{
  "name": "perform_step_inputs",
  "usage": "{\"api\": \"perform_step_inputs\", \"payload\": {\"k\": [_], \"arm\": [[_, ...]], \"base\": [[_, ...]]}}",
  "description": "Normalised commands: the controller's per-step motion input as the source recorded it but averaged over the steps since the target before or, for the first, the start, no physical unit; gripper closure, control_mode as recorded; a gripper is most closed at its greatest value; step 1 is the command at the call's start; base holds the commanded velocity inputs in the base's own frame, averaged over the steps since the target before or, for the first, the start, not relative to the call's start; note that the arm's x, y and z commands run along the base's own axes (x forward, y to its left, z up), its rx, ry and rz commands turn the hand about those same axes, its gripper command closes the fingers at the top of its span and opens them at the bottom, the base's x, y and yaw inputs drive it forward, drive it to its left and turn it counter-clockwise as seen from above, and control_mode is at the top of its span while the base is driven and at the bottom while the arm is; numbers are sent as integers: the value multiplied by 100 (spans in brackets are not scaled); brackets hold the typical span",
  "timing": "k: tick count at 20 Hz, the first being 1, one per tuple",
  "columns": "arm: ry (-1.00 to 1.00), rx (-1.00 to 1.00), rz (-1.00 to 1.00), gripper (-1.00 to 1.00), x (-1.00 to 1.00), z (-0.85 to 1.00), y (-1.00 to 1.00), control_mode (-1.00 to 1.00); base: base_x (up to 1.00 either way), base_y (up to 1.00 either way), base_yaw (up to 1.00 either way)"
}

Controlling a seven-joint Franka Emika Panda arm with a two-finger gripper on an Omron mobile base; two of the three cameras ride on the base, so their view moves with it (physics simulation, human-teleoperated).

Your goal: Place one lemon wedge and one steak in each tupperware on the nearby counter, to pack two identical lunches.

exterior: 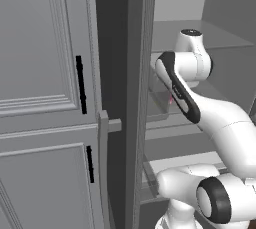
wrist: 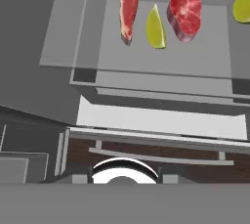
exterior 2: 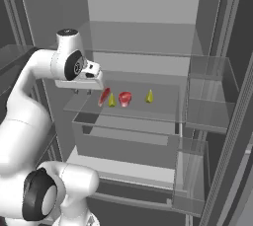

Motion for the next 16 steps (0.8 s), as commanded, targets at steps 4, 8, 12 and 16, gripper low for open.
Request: {"api": "perform_step_inputs", "payload": {"k": [4, 8, 12, 16], "arm": [[-9, 0, 0, -100, 2, -4, -35, -100], [-27, 0, -5, -100, 5, -6, -78, -100], [-17, 0, -7, -100, 34, -31, -73, -100], [-1, 0, -3, -100, 75, -42, -40, -100]], "base": [[0, 0, 0], [0, 0, 0], [0, 0, 0], [0, 0, 0]]}}
